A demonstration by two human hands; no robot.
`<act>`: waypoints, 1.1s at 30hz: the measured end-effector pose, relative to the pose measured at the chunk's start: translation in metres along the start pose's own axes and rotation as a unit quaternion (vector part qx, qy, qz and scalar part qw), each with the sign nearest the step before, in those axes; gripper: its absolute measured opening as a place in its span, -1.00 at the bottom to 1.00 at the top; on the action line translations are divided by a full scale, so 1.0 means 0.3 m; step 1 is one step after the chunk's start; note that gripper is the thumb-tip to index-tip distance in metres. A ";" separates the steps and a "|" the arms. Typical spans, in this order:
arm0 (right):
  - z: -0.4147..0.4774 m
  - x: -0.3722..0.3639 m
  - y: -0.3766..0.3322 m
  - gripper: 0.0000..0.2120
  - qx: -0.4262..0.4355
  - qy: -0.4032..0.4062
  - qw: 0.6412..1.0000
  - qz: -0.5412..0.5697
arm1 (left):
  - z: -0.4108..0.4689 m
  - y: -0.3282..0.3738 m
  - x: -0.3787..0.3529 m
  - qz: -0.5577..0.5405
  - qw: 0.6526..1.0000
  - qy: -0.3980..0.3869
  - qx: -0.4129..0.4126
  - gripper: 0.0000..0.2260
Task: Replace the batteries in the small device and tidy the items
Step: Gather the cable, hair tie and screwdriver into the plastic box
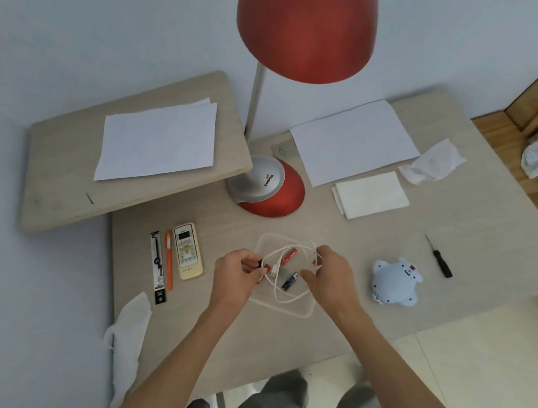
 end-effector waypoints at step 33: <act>-0.179 0.719 0.297 -0.44 0.145 0.110 0.938 -0.294 | -0.280 0.469 -0.191 0.455 0.884 0.104 0.012 -0.33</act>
Point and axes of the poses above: each hand's wrist, its own z-axis towards the middle knuckle, its own x-axis out of the back of the hand, y = z × x, the point moved 9 cm from there along z, towards the middle knuckle, and after that the axes turned 6 degrees about -y, right-handed, at the moved point
